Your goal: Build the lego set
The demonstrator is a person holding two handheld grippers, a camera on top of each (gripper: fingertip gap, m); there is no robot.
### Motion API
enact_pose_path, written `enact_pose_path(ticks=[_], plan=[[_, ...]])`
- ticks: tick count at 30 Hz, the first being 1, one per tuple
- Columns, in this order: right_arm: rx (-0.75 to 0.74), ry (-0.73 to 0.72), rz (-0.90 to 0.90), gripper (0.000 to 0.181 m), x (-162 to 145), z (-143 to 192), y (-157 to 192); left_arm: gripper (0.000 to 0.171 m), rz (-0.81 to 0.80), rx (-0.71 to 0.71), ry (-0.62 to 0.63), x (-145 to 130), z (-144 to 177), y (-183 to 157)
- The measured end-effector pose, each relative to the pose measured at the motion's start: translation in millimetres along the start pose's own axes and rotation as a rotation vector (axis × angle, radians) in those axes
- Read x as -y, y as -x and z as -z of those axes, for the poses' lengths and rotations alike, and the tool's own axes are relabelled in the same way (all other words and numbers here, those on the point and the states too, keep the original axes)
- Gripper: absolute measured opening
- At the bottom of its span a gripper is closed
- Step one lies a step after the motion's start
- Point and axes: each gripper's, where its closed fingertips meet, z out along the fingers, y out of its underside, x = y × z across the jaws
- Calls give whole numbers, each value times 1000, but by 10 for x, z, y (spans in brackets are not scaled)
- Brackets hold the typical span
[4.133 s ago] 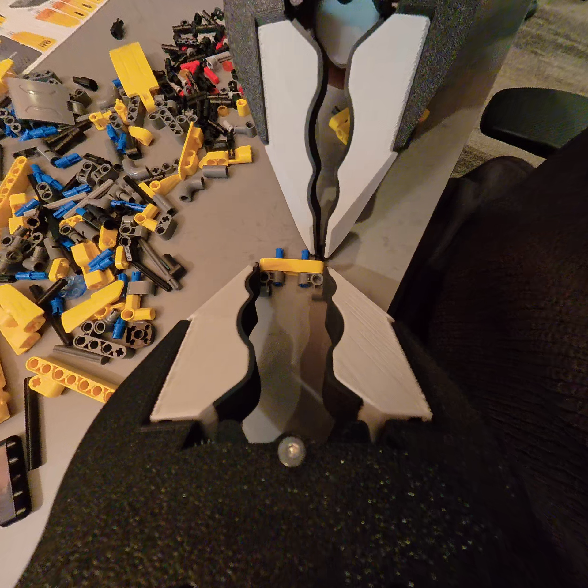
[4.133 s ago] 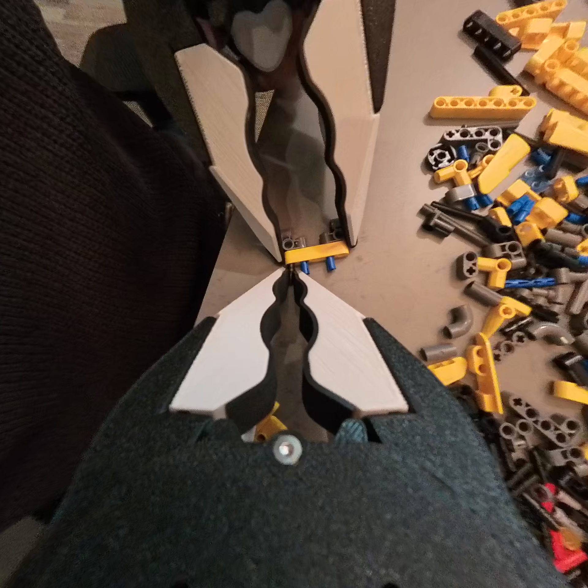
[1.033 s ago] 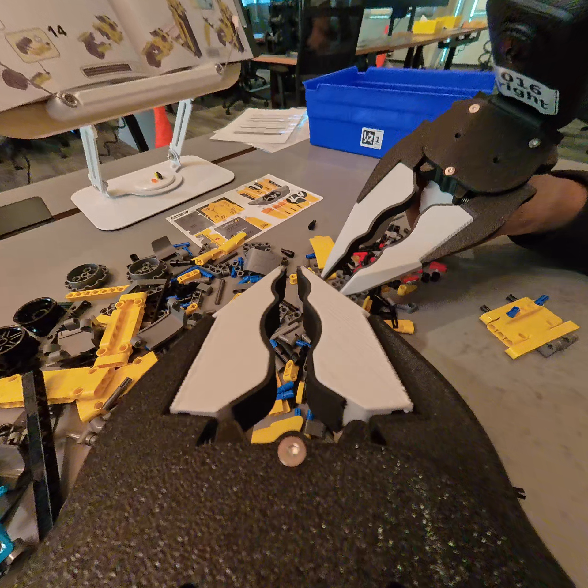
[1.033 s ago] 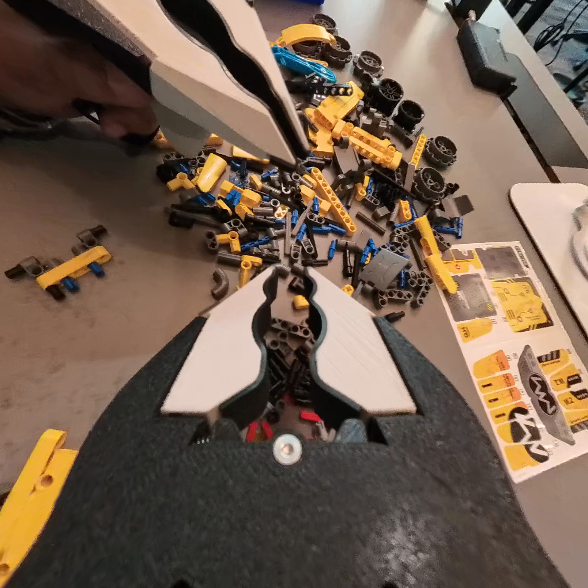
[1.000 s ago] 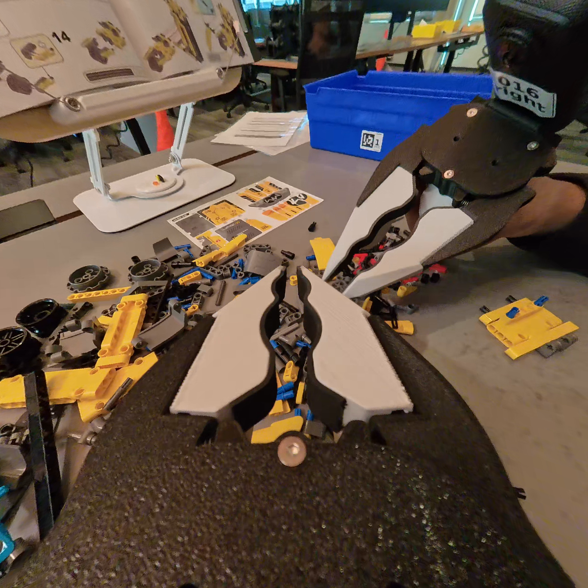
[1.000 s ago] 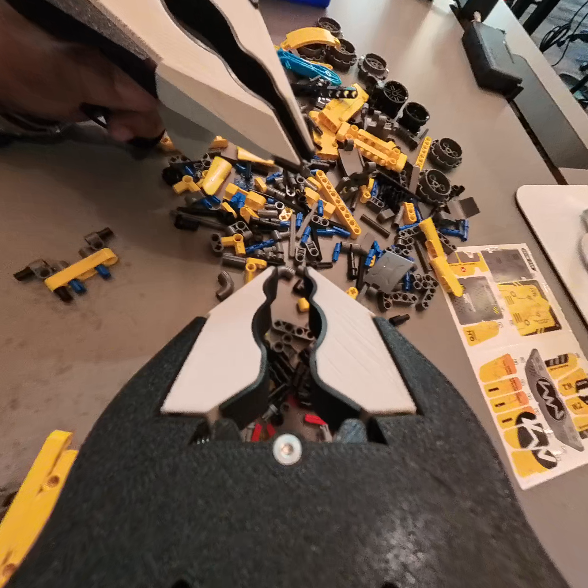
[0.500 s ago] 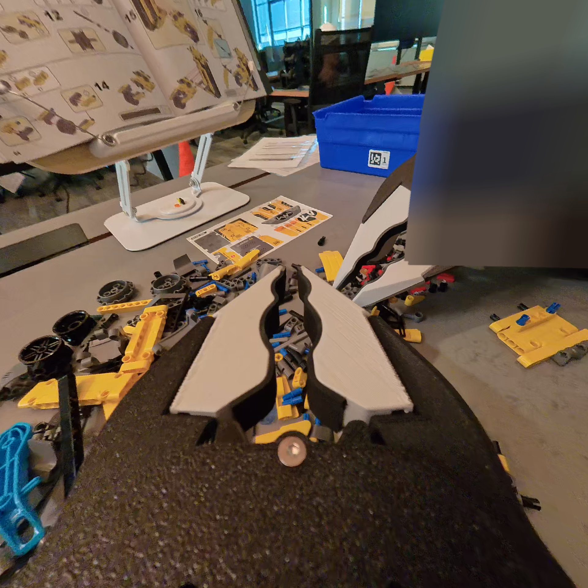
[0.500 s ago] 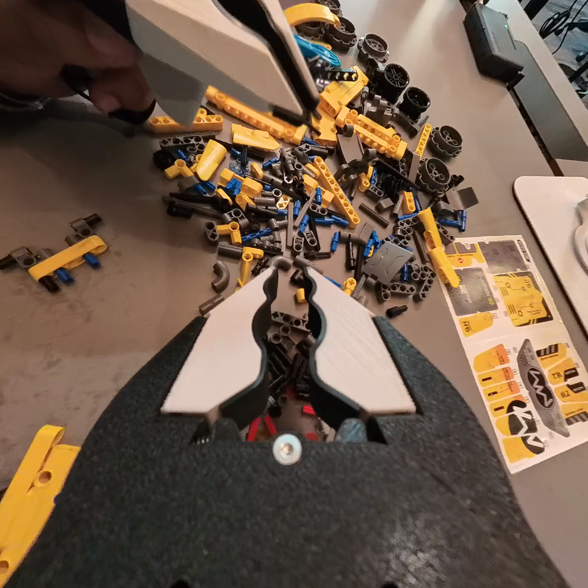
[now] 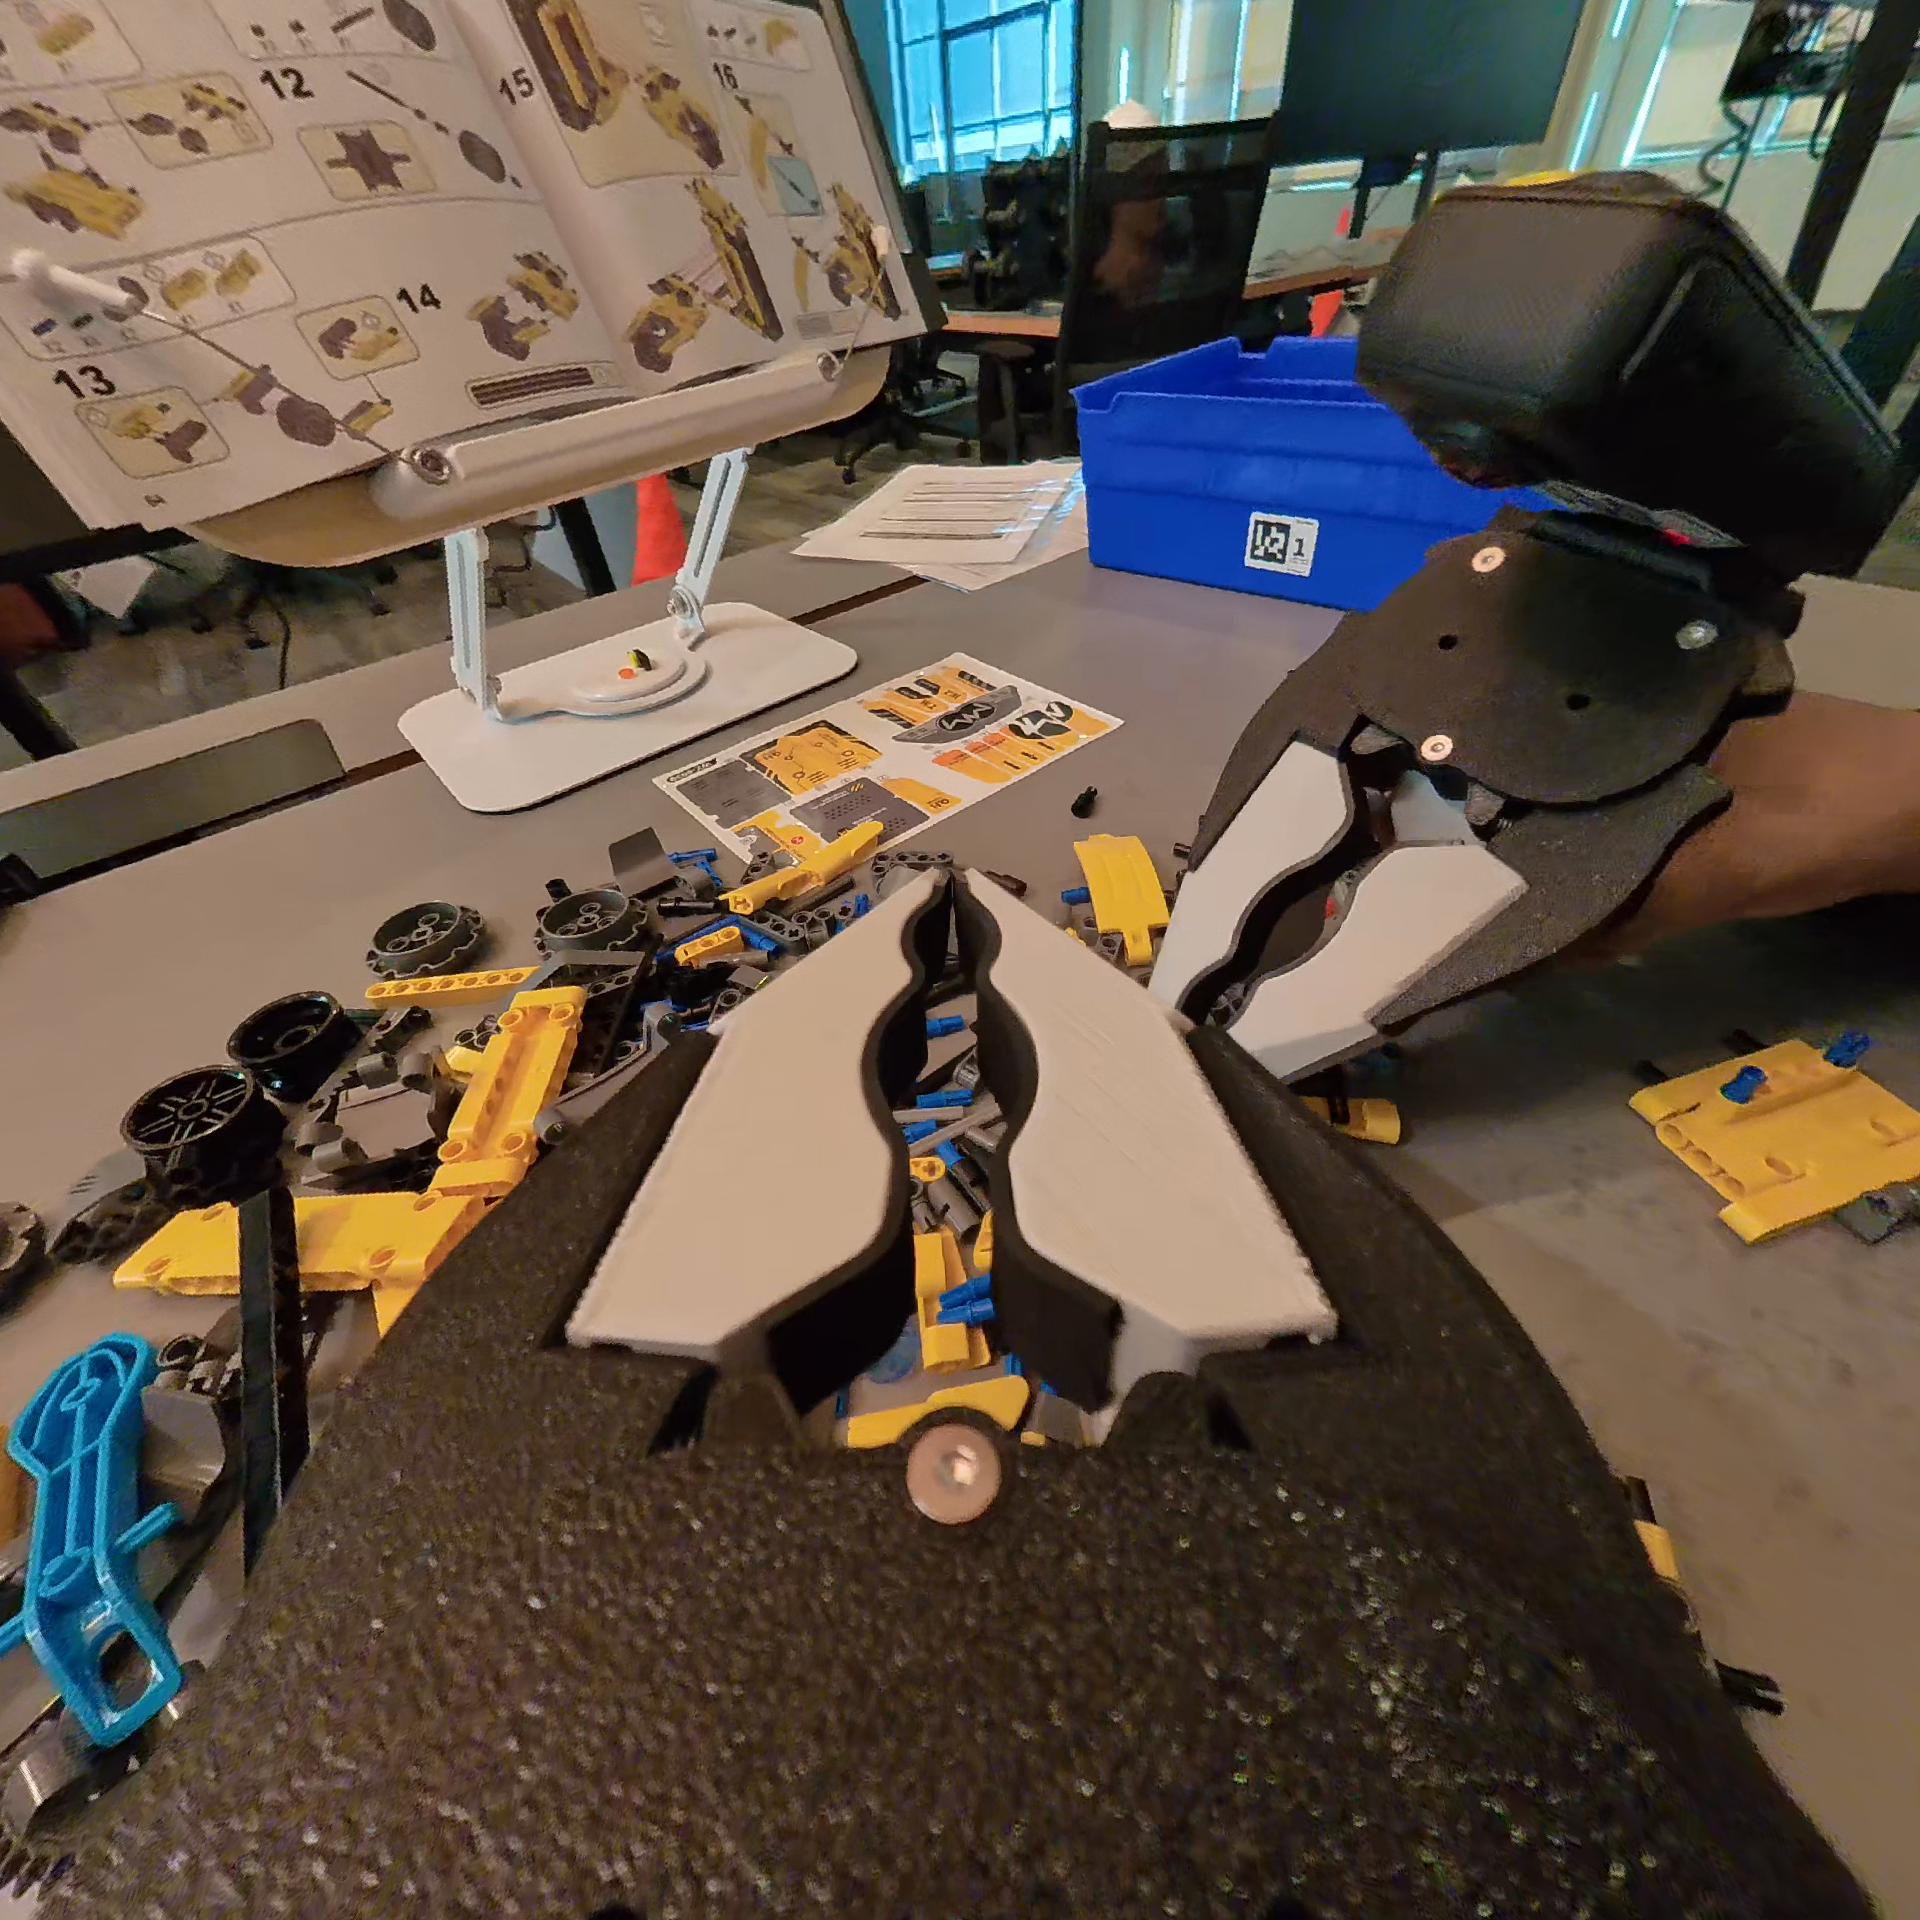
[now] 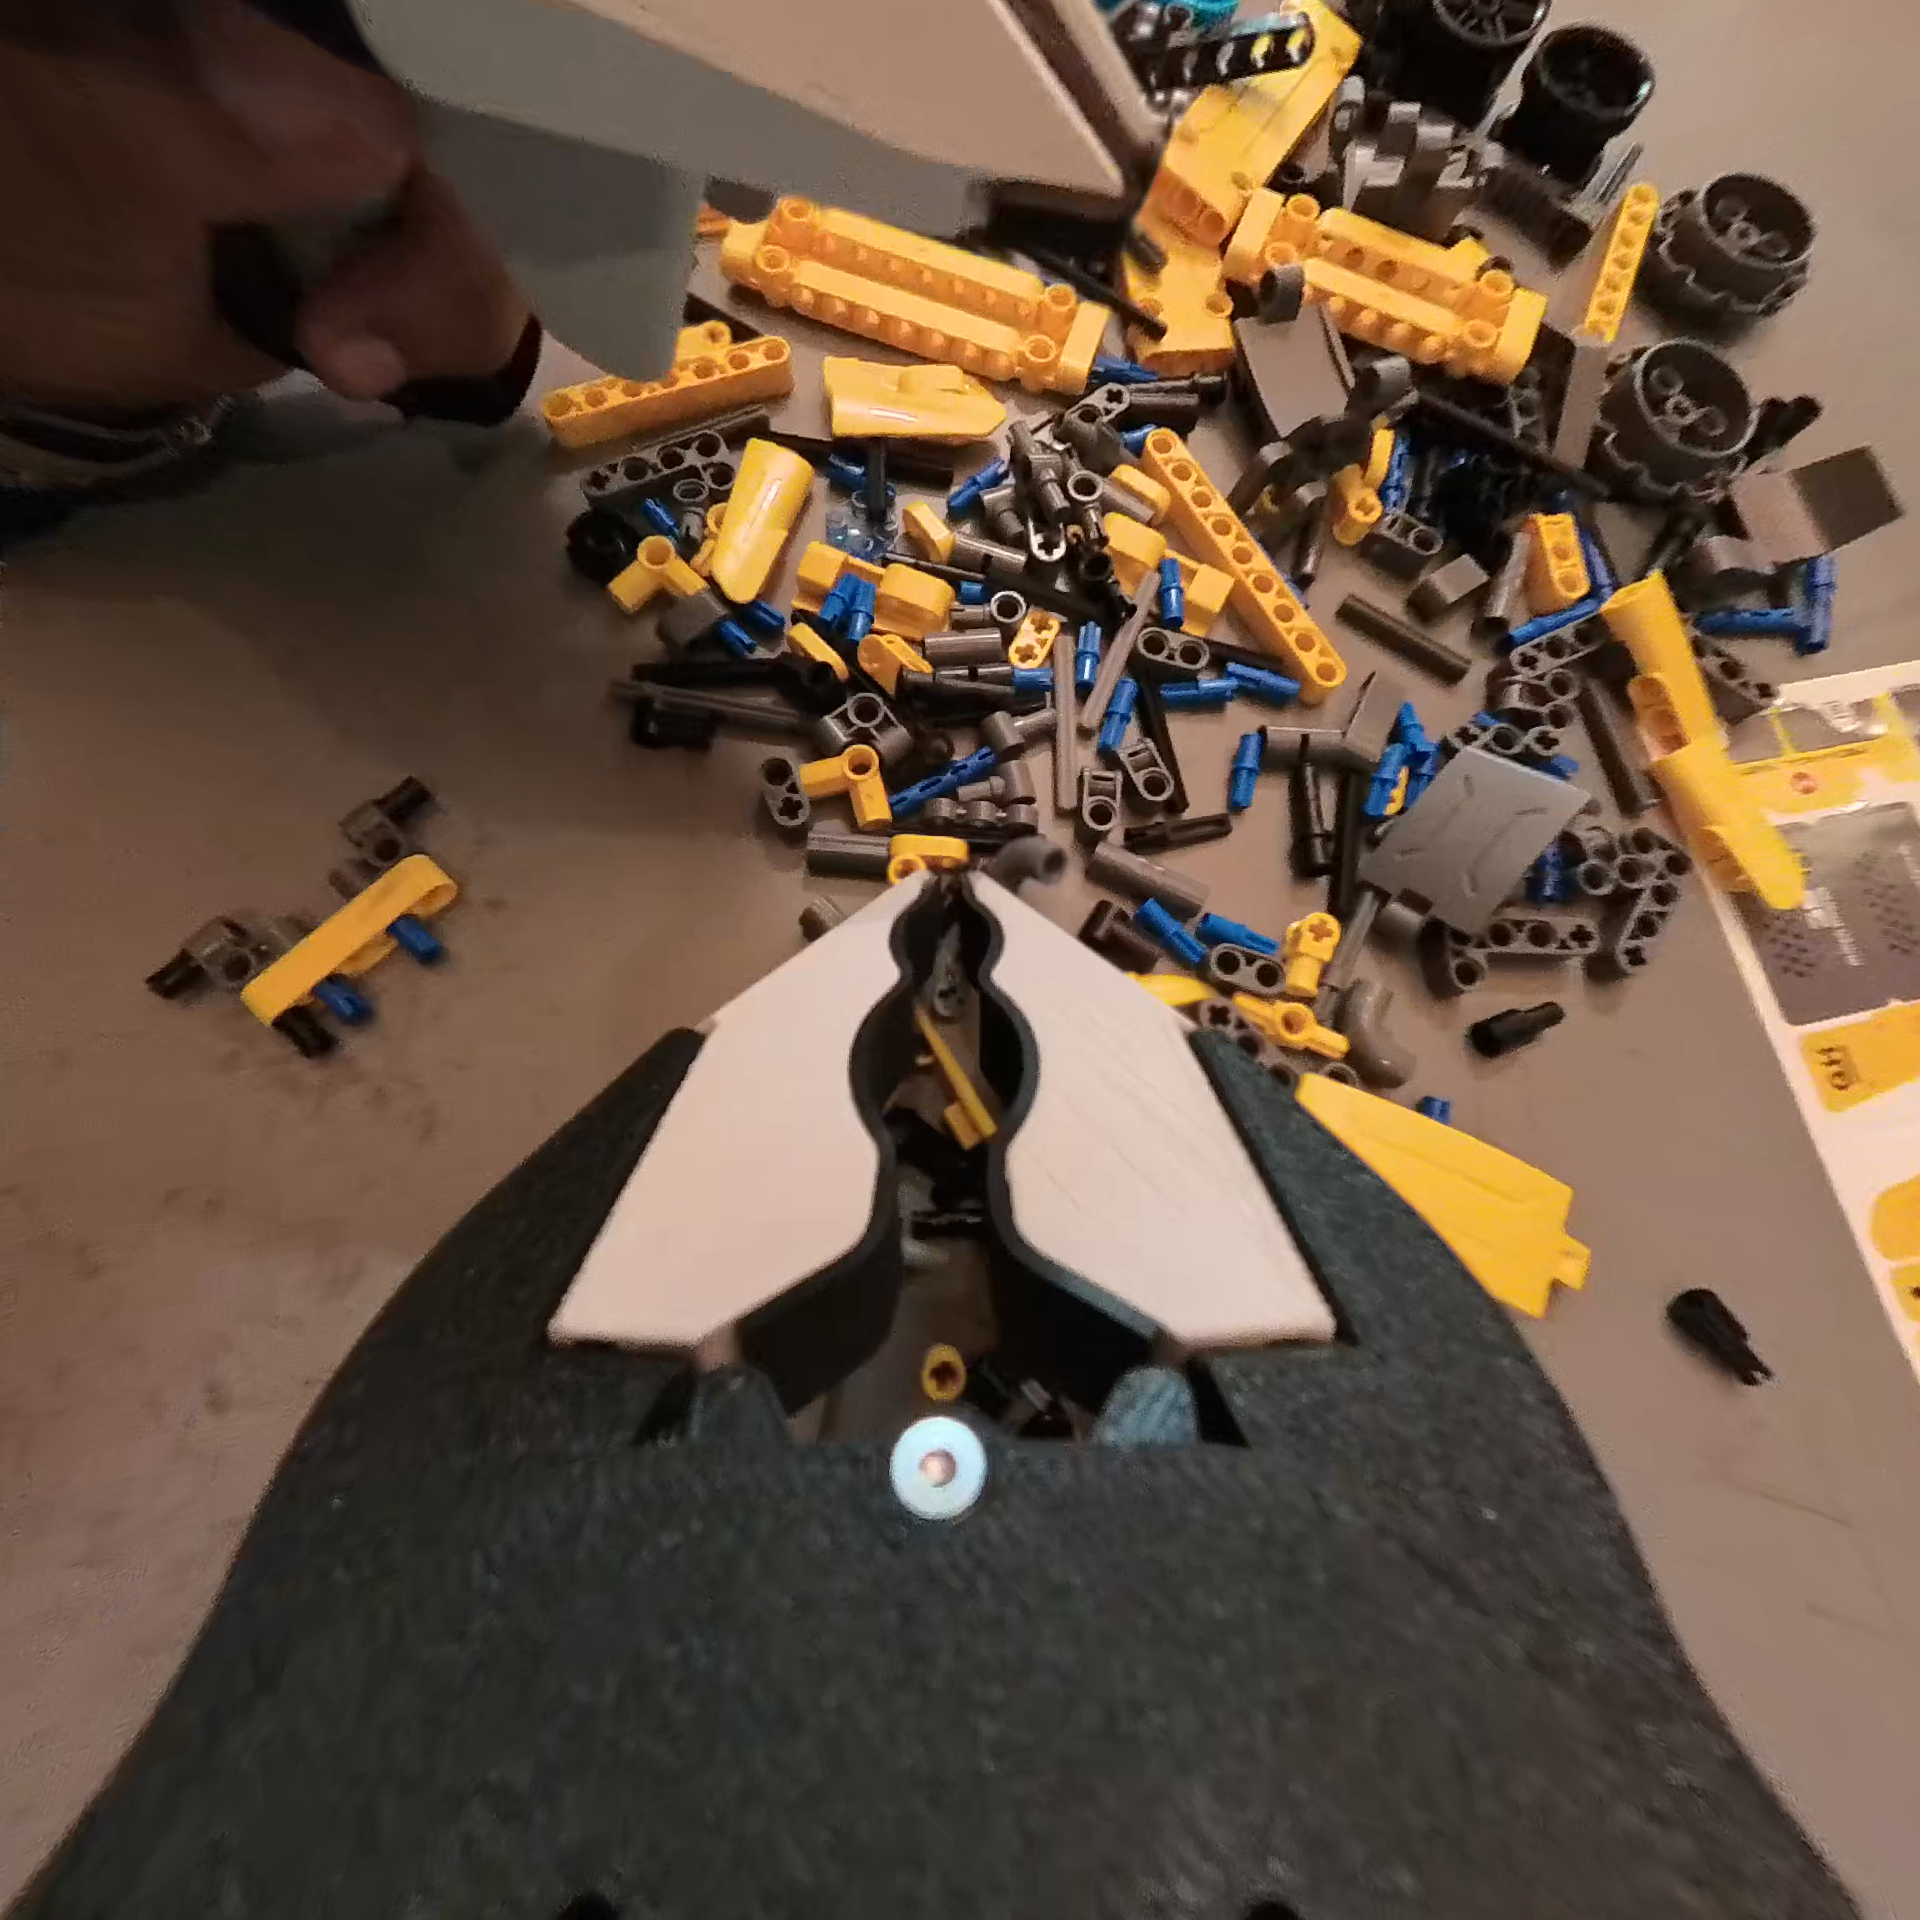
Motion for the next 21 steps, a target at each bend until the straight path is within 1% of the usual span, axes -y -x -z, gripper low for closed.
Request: enact_pose_path(ticks=[2,7,10,14,16,19,21], plan=[[17,2,-17,3,-13,-2,4,0,-8,-2,2,-5,-1,-6],[9,21,7,7,-41,-24,31,0,2,-5,-4,0,4,5],[-27,33,39,10,-47,-41,18,0,4,-7,-3,-1,2,3],[-30,40,46,4,-50,-41,35,0,-8,-10,-3,-2,-1,-11],[-60,35,59,4,-48,-23,-14,0,-14,-13,-6,3,1,-22],[-103,-19,72,4,37,80,-99,0,-23,-11,-13,15,9,-23],[-82,-94,89,4,153,177,-57,0,-23,2,-17,20,20,0]])
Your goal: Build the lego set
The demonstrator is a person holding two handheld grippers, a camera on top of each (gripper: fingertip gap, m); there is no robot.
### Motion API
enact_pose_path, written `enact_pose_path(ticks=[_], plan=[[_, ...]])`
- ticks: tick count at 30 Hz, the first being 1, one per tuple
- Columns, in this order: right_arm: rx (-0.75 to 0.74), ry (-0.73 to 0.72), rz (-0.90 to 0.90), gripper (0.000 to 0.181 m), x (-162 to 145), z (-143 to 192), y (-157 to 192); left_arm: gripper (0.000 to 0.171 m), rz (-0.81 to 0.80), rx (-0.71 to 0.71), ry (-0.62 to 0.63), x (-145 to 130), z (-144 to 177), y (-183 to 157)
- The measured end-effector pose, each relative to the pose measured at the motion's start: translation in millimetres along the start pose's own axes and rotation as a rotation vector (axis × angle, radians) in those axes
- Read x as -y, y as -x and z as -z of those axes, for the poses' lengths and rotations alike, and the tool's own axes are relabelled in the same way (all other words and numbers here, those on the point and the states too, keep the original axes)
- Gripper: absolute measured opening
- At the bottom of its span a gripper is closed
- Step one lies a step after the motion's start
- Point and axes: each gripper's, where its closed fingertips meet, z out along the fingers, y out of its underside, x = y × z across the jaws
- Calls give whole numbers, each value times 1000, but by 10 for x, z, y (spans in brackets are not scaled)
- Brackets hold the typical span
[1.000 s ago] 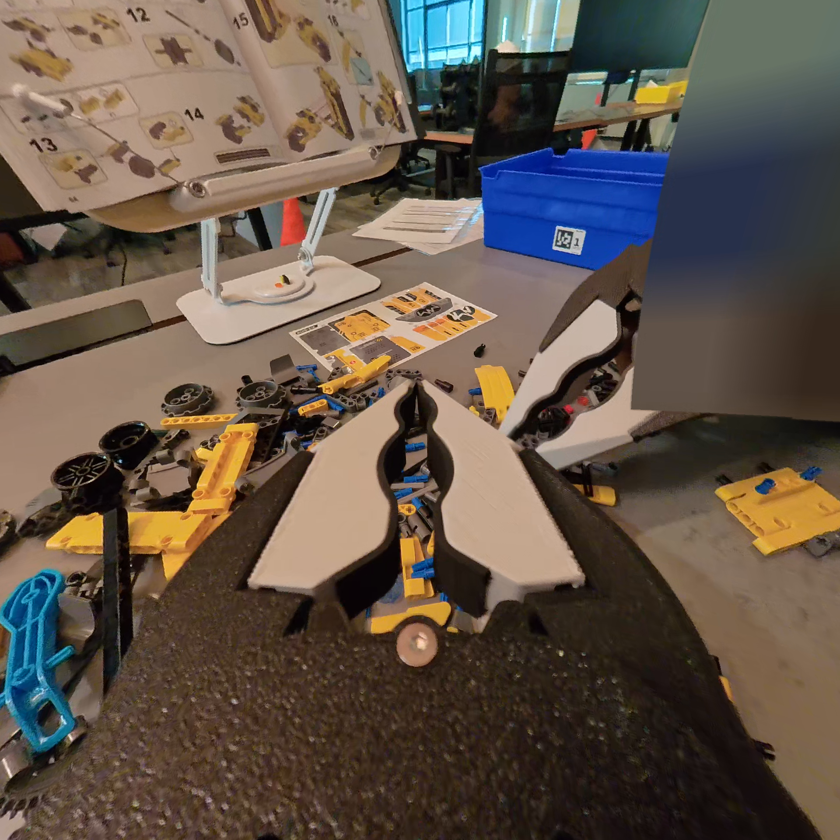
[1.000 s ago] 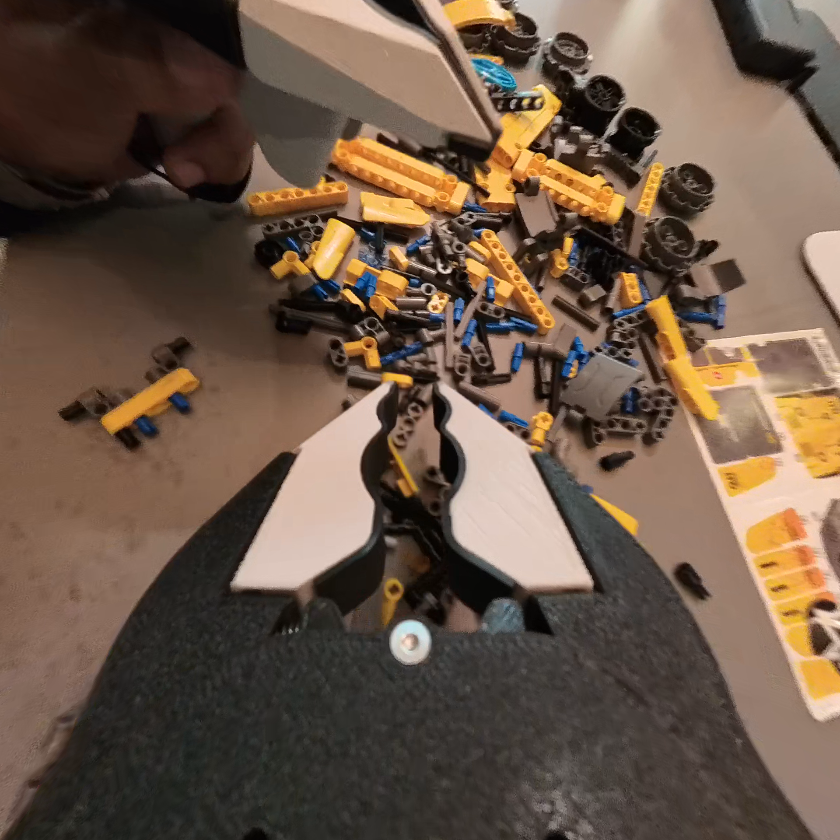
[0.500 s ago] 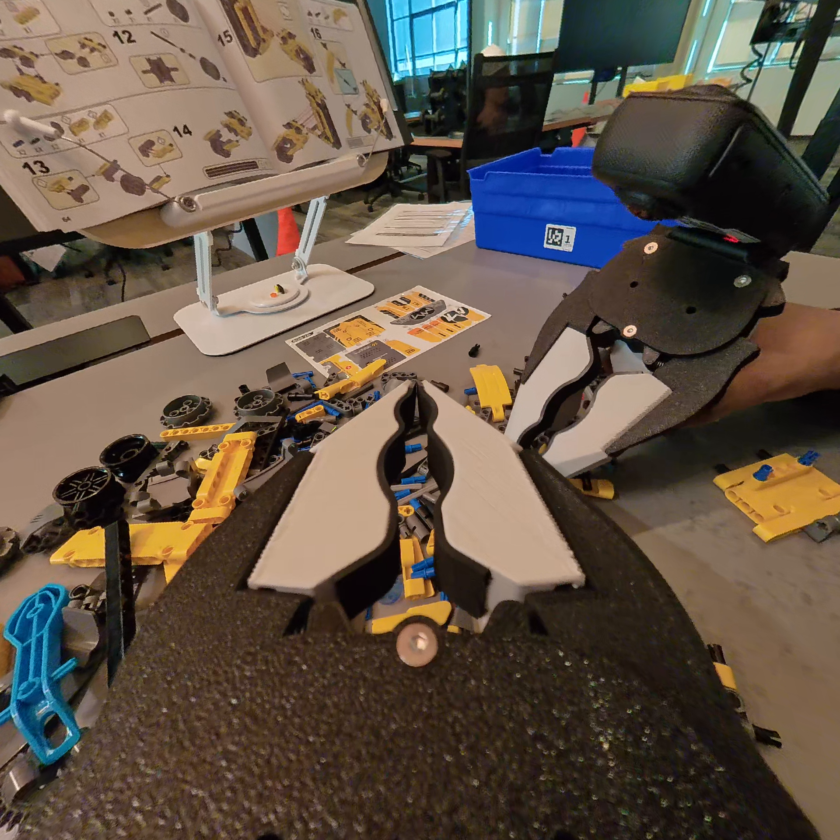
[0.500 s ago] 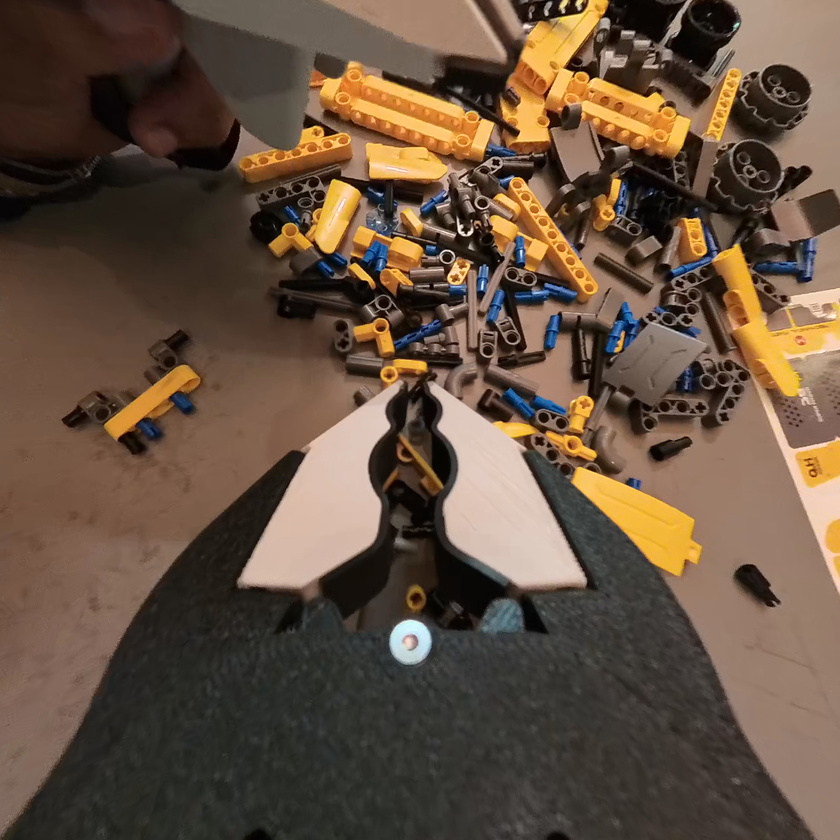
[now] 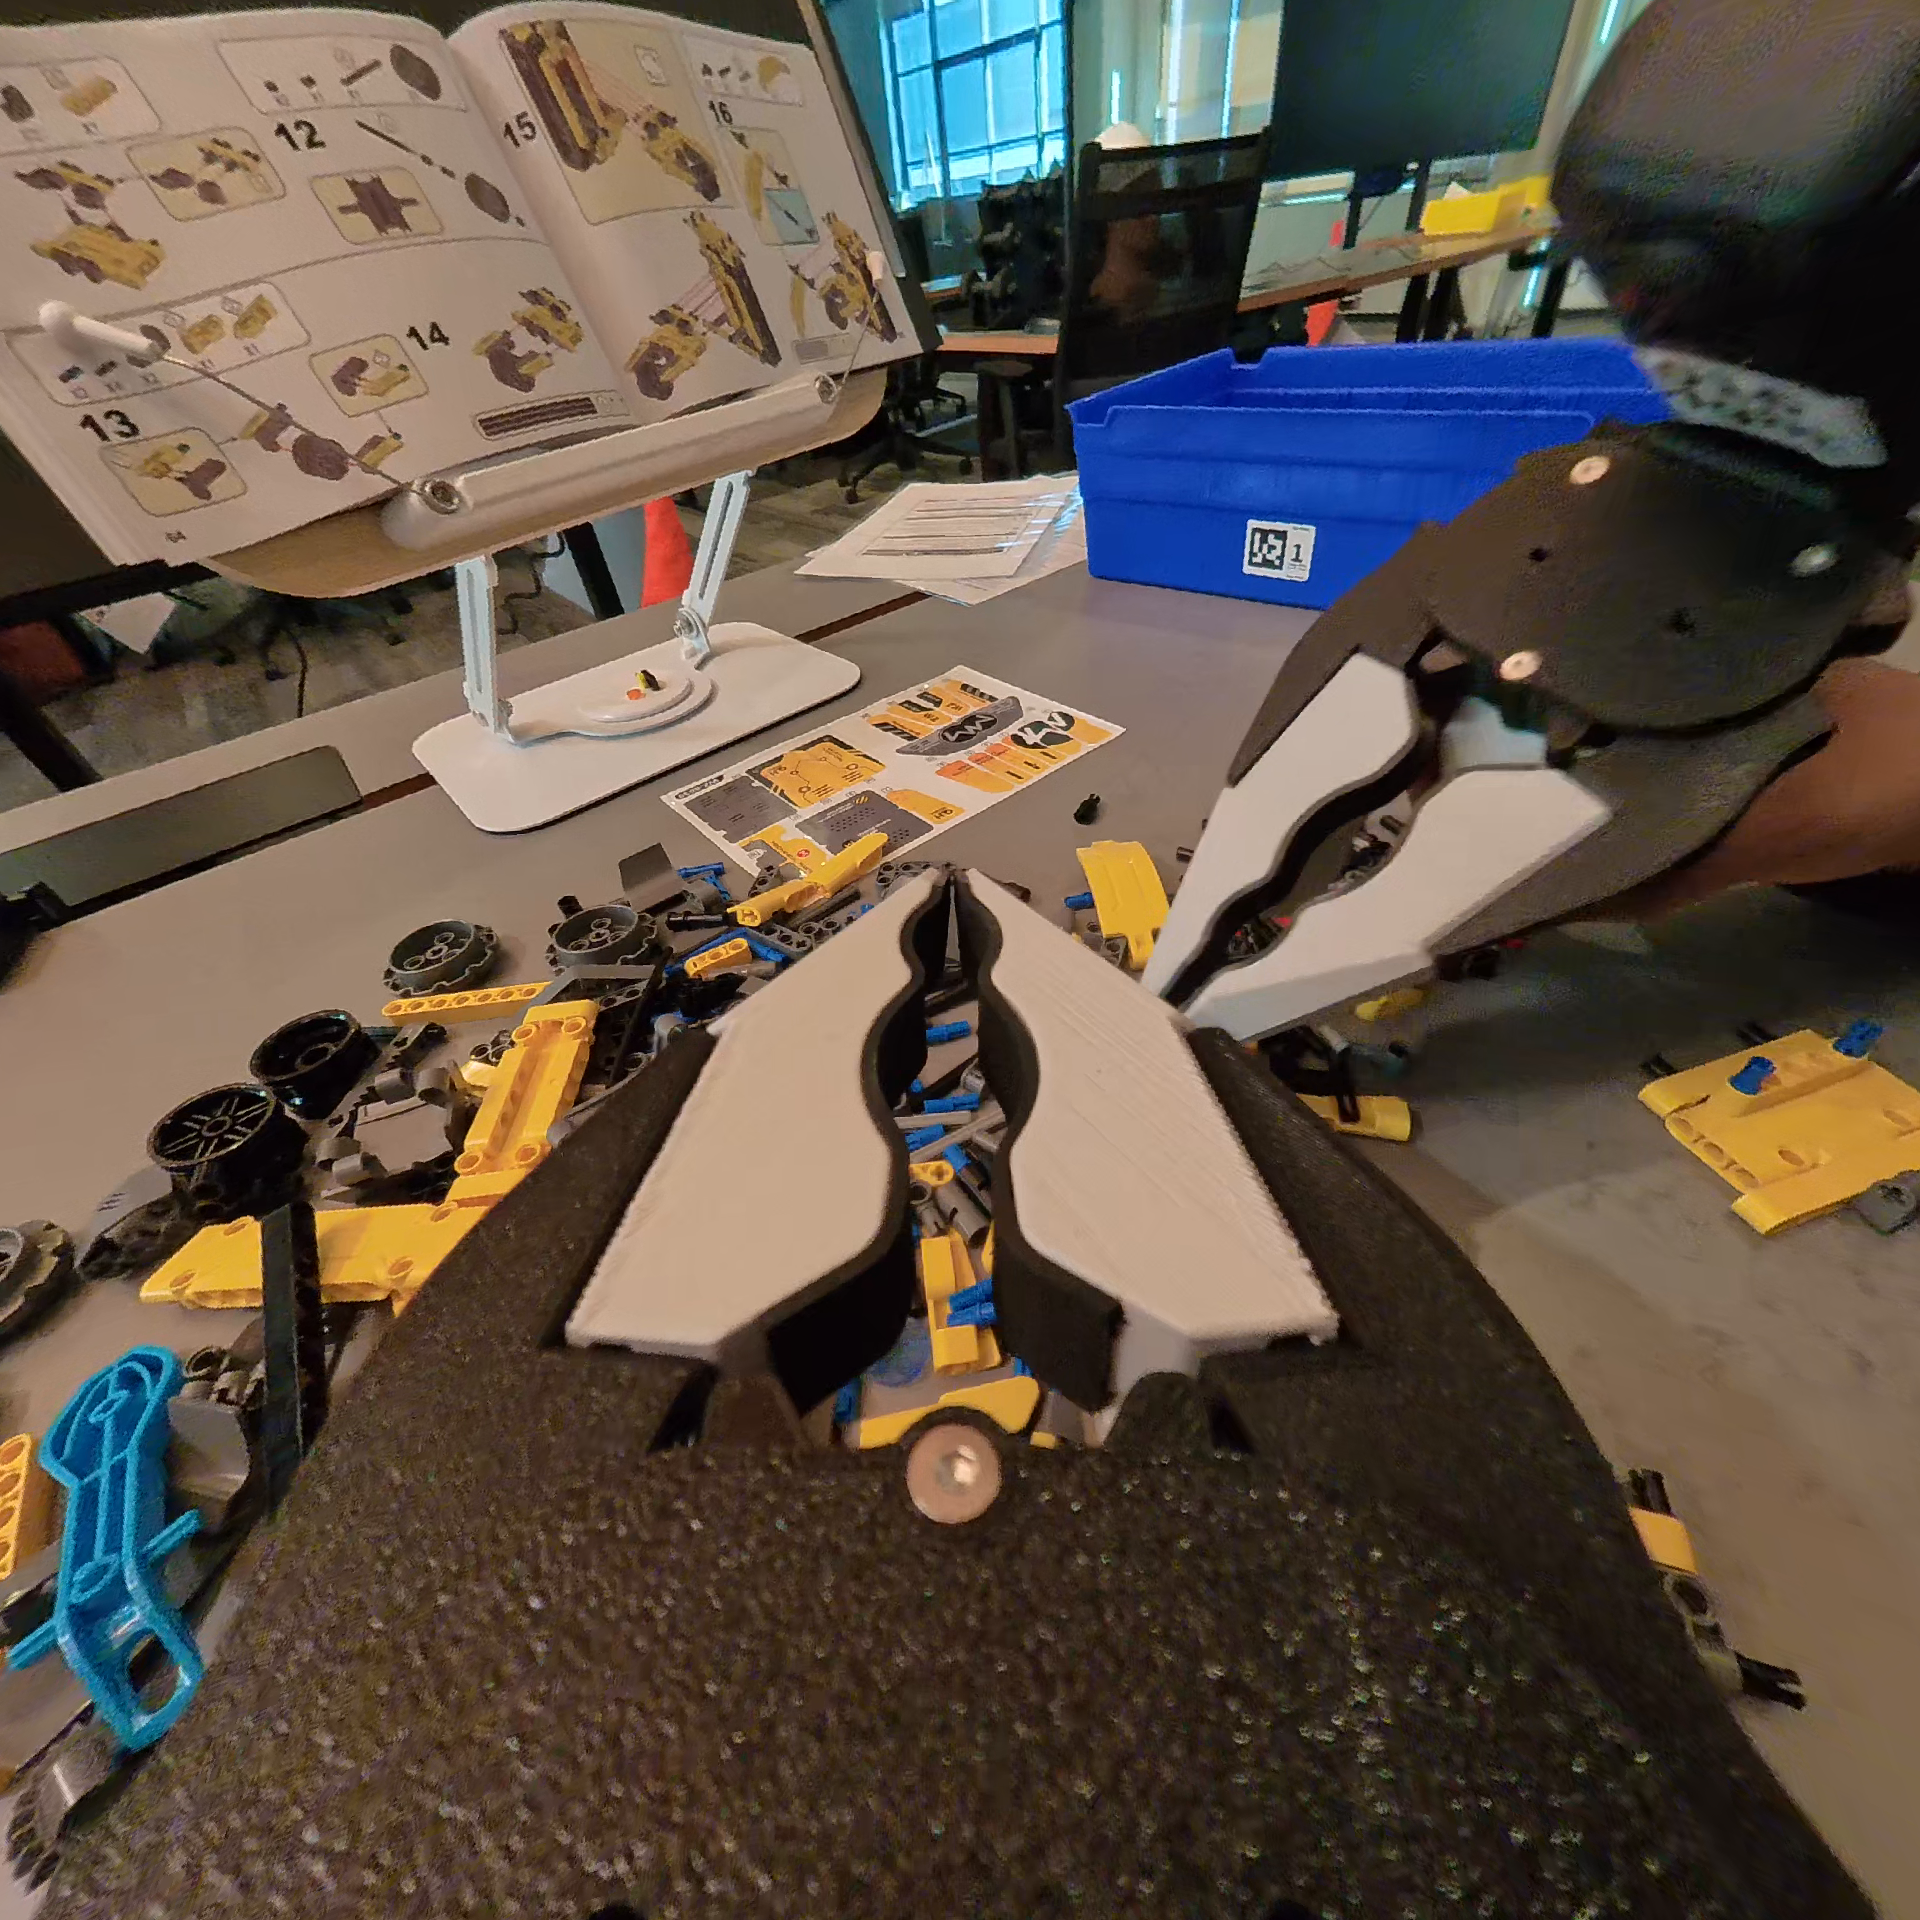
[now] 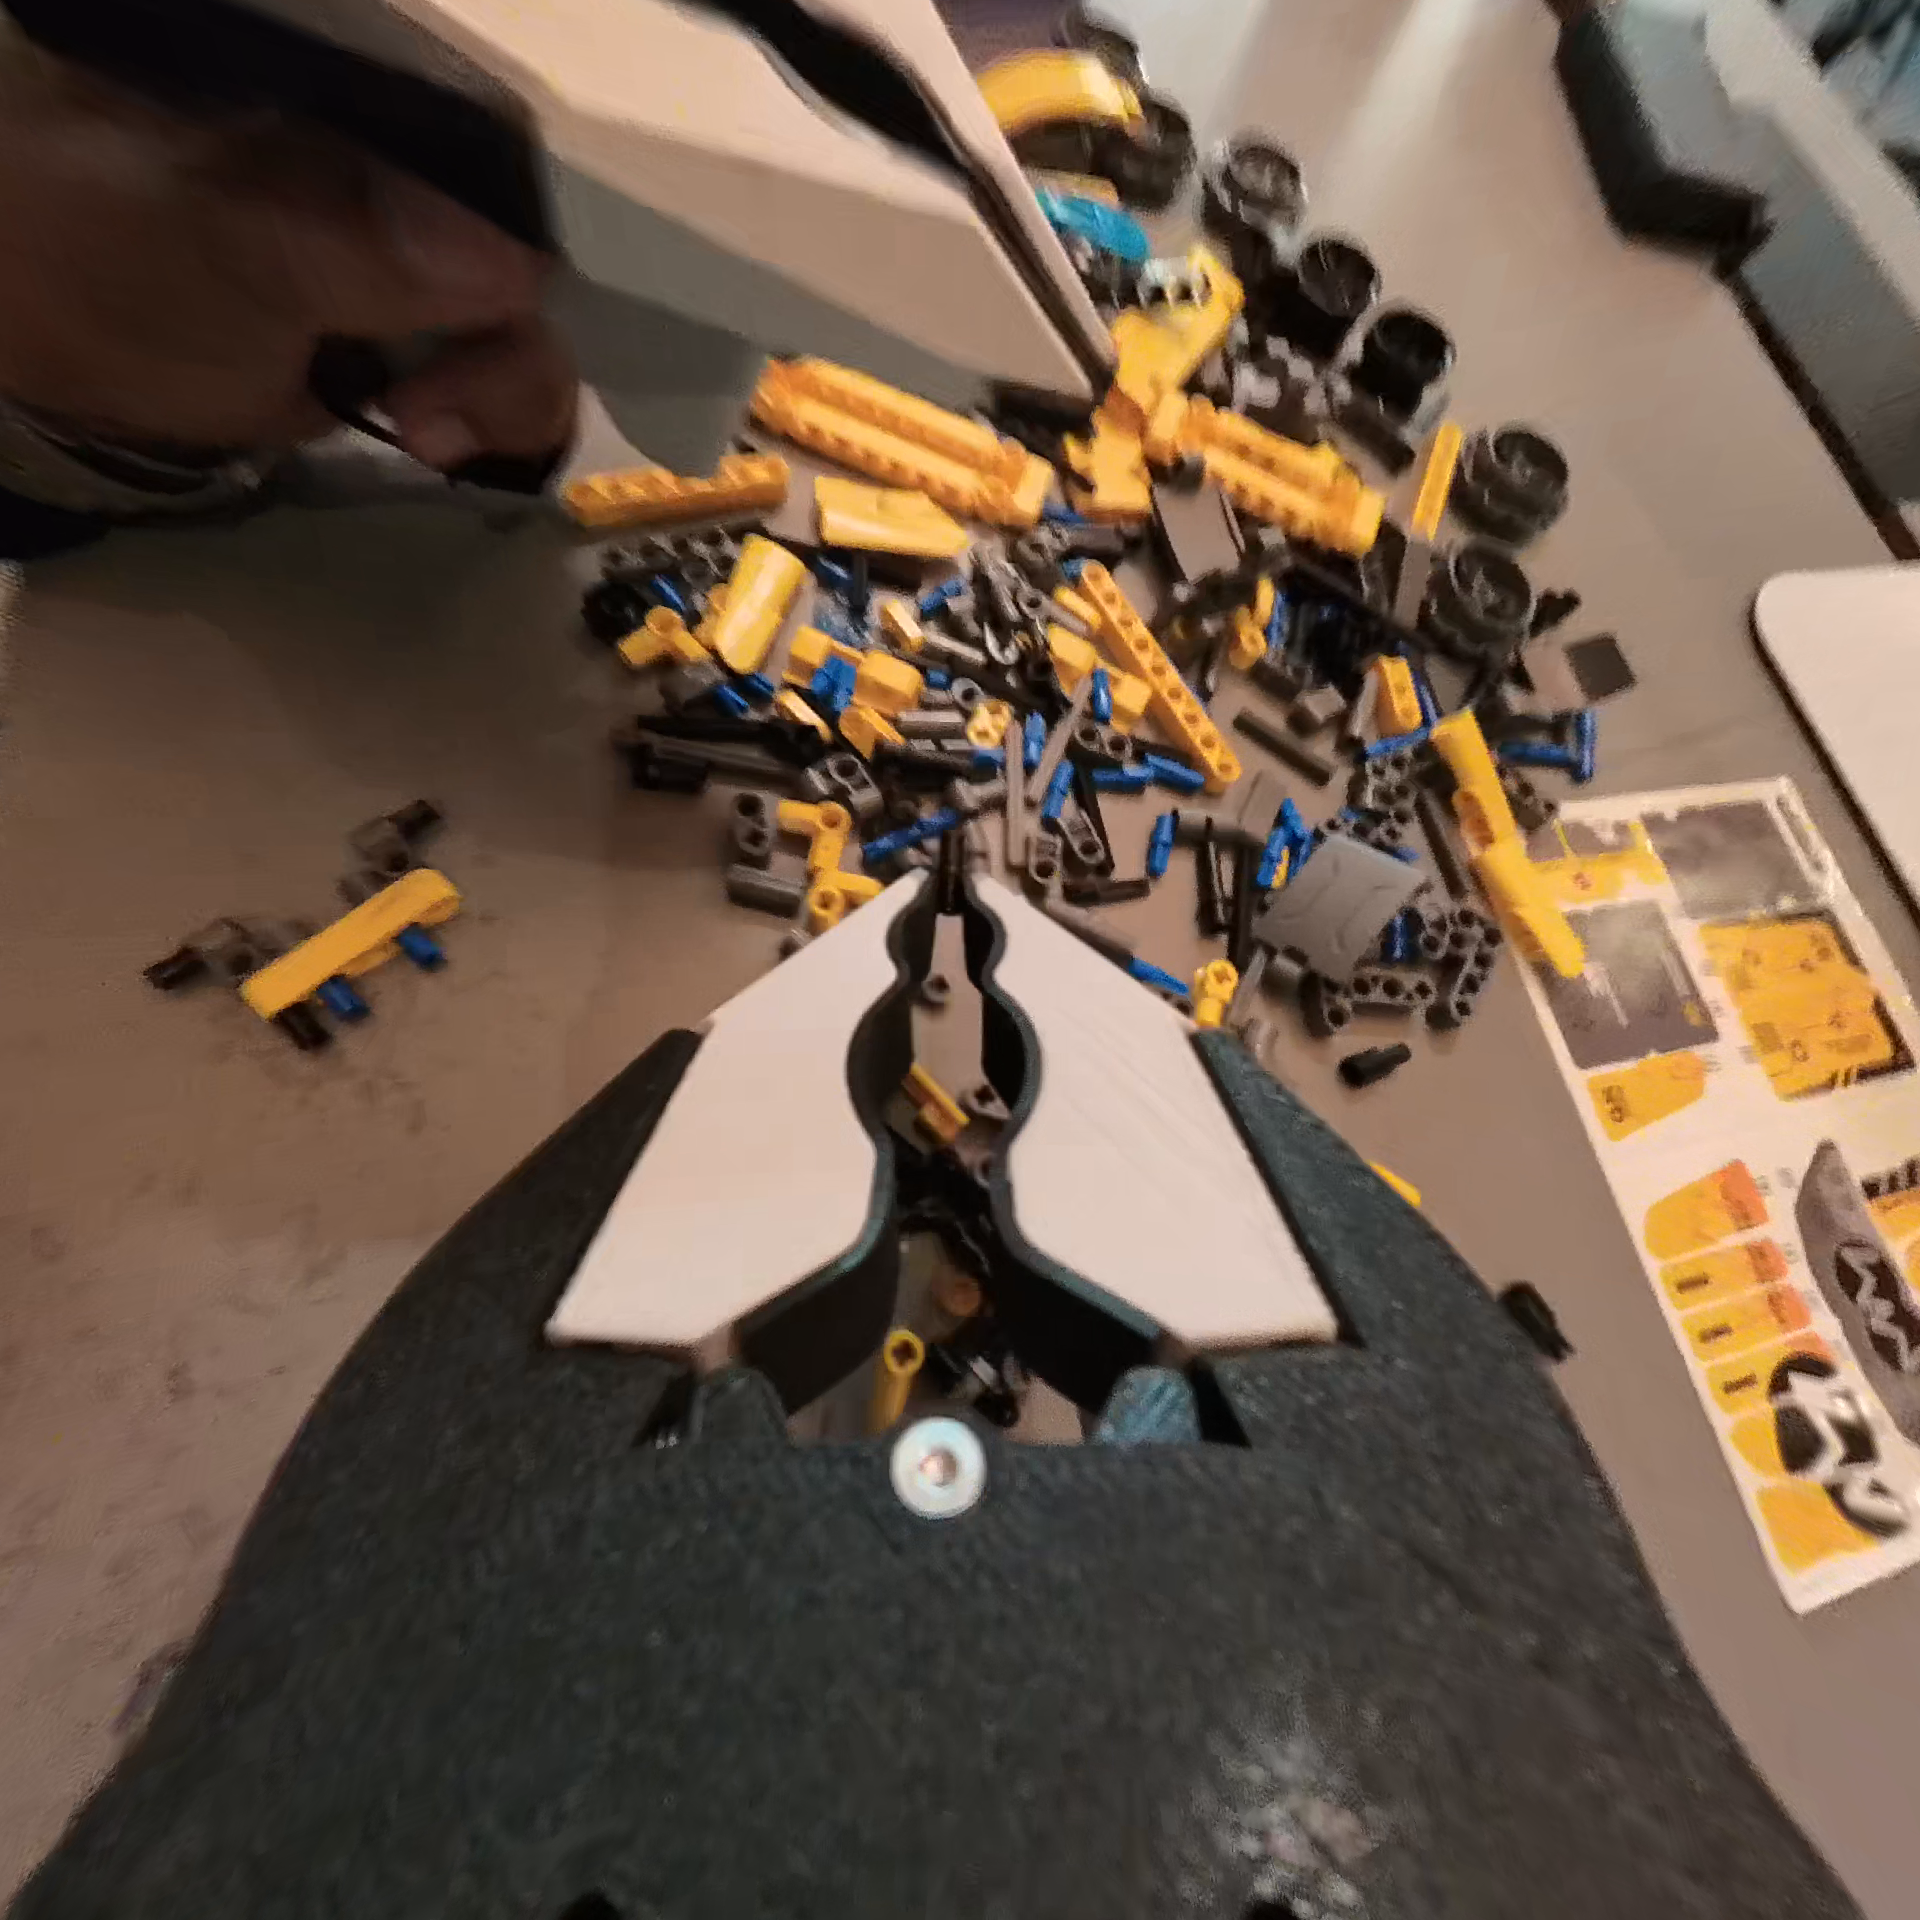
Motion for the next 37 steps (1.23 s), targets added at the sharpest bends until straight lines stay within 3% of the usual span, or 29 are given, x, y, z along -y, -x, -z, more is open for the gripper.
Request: enact_pose_path(ticks=[4,13,18,37], plan=[[159,-99,46,4,179,103,323,0,30,-10,-18,24,21,13],[395,32,54,4,2,41,871,1,15,-11,-9,8,9,-5],[421,110,83,4,-158,26,892,1,20,-18,-9,5,8,-9],[467,129,-68,5,-188,4,870,1,9,-43,3,-22,-5,-49]])
